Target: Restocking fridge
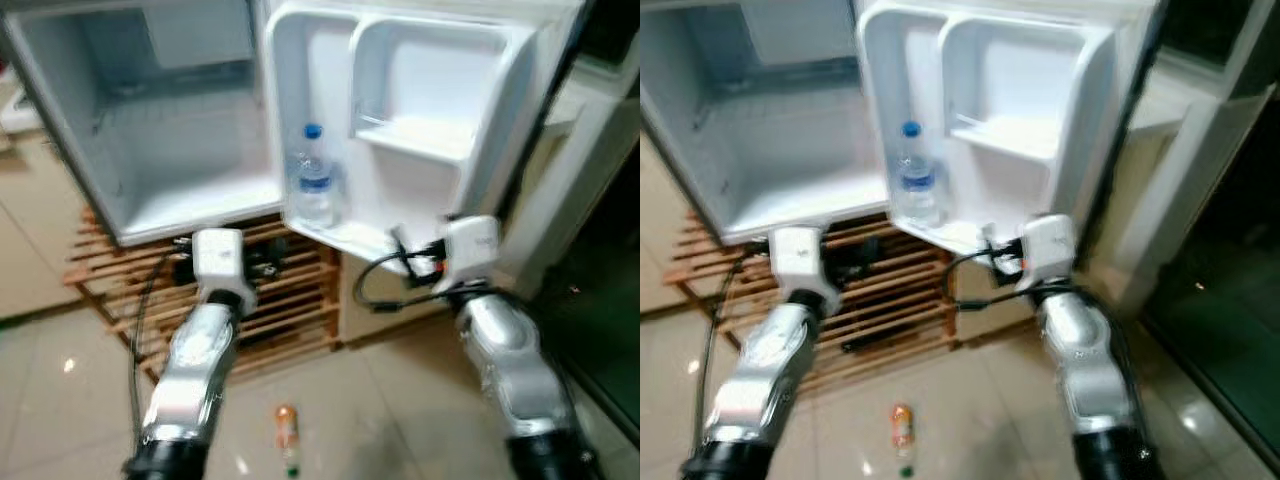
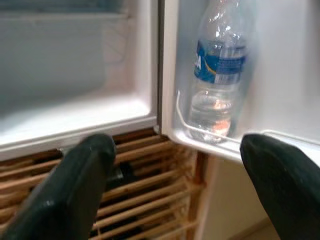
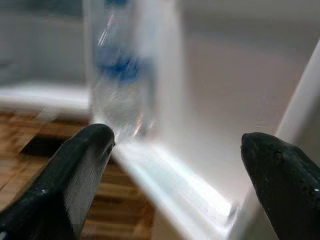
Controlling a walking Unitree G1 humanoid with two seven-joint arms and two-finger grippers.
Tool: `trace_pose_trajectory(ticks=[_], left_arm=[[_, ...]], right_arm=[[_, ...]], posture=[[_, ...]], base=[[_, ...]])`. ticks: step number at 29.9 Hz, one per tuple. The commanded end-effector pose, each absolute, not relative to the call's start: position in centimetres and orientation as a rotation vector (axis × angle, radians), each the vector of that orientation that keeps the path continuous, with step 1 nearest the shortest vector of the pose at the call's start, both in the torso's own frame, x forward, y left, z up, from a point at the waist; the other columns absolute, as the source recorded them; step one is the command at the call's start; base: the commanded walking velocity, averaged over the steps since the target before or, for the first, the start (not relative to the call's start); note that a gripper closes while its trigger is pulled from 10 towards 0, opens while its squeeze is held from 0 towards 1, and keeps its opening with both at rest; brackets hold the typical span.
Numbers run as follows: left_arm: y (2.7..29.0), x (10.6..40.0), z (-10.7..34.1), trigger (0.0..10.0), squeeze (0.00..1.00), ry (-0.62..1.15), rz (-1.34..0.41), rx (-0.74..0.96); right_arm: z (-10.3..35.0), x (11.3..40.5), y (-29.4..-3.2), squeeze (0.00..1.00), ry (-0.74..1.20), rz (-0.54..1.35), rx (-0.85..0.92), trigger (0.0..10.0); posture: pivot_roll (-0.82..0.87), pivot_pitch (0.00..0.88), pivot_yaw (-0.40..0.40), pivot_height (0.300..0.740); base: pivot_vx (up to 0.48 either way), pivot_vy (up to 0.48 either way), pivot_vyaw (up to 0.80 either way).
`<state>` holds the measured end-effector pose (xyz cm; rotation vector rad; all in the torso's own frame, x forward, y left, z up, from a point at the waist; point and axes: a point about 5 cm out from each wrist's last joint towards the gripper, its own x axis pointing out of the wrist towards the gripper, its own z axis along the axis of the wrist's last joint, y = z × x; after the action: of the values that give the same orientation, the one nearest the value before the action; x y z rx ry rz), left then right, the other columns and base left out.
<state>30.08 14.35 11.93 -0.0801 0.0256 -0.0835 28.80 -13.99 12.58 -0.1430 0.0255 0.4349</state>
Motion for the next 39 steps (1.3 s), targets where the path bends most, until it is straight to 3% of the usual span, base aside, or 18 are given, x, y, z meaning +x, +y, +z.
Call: trace_pose_trajectory(ticks=[1, 2, 3, 6, 7, 8, 11, 16, 27, 34, 39], left_arm=[[13.8, 30.1, 12.4, 10.0, 0.0, 0.001, -0.103, -0.101], [13.8, 30.1, 12.4, 10.0, 0.0, 0.001, -0.103, -0.101], [13.9, 30.1, 12.4, 10.0, 0.0, 0.006, -0.101, -0.1], [13.9, 30.1, 12.2, 10.0, 0.0, 0.015, -0.105, -0.1], [13.9, 30.2, 12.0, 10.0, 0.0, 0.032, -0.109, -0.1], [14.0, 30.5, 11.2, 10.0, 0.0, 0.089, -0.109, -0.074], [14.2, 30.8, 10.3, 10.0, 0.0, 0.149, -0.1, -0.047], [16.5, 30.7, 4.8, 10.0, 0.0, 0.516, -0.05, 0.039], [17.4, 30.6, 2.4, 10.0, 0.0, 0.653, -0.083, 0.154], [17.8, 30.1, 1.2, 10.0, 0.0, 0.713, -0.071, 0.211], [19.0, 29.3, 0.4, 10.0, 0.0, 0.762, -0.043, 0.206]], right_arm=[[12.0, 27.0, -14.0, 0.0, 0.107, 0.606, -0.141, 10.0], [12.0, 27.0, -14.0, 0.0, 0.107, 0.606, -0.141, 10.0], [11.4, 25.3, -14.1, 0.0, 0.178, 0.734, -0.134, 10.0], [10.9, 24.6, -15.0, 0.0, 0.242, 0.769, -0.149, 10.0], [9.8, 24.1, -16.6, 0.0, 0.325, 0.77, -0.202, 10.0], [8.5, 24.9, -18.8, 0.0, 0.392, 0.677, -0.345, 10.0], [8.3, 26.0, -20.2, 0.0, 0.414, 0.571, -0.422, 10.0], [10.8, 31.3, -22.8, 0.0, 0.271, 0.13, -0.65, 10.0], [15.7, 37.8, -21.7, 0.0, 0.052, -0.162, -0.649, 10.0], [17.8, 40.0, -20.4, 0.0, 0.047, -0.22, -0.473, 10.0], [18.6, 40.8, -18.5, 0.0, 0.053, -0.131, -0.27, 10.0]], posture=[[-0.2, 0.0, 0.079, 0.74], [-0.2, 0.0, 0.079, 0.74], [-0.2, 0.0, 0.079, 0.74], [-0.21, 0.0, 0.083, 0.74], [-0.22, 0.0, 0.089, 0.74], [-0.22, 0.0, 0.093, 0.74], [-0.22, 0.0, 0.097, 0.74], [-0.22, 0.0, 0.106, 0.74], [-0.19, 0.0, 0.102, 0.74], [-0.15, 0.0, 0.088, 0.74], [-0.13, 0.0, 0.076, 0.74]], base=[[0.0, 0.0, 0.0], [0.0, 0.0, 0.0], [0.0, 0.0, 0.0], [0.0, 0.0, 0.0], [0.0, 0.0, 0.0], [0.0, 0.0, 0.0], [0.0, 0.0, 0.0], [0.0, 0.0, 0.0], [0.0, 0.0, 0.0], [0.0, 0.0, 0.0], [0.0, 0.0, 0.0]])
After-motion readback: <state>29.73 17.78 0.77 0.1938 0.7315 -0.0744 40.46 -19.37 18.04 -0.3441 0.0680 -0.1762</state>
